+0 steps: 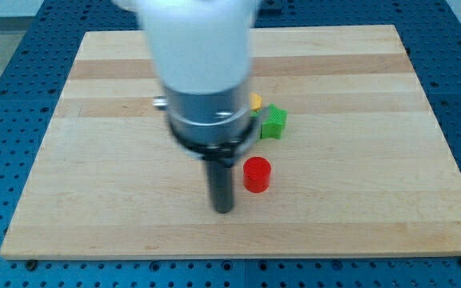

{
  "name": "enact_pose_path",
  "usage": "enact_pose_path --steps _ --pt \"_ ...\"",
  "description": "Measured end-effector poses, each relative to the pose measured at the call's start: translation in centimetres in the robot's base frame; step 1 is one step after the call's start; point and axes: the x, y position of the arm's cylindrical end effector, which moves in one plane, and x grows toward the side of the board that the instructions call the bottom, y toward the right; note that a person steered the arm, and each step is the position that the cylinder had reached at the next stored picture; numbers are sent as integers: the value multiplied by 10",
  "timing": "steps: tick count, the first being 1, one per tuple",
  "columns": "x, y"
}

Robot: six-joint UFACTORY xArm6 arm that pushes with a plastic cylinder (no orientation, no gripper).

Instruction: Push the red circle below the green star

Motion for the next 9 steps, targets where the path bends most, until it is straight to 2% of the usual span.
enact_pose_path --steps 1,3,4,5,6,7,8,9 --pt "-33 54" --pt "-35 51" --pt "-51 45" --pt "-51 45" --pt "-25 43" --pt "52 -6" --pt "58 -25" --pt "25 -80"
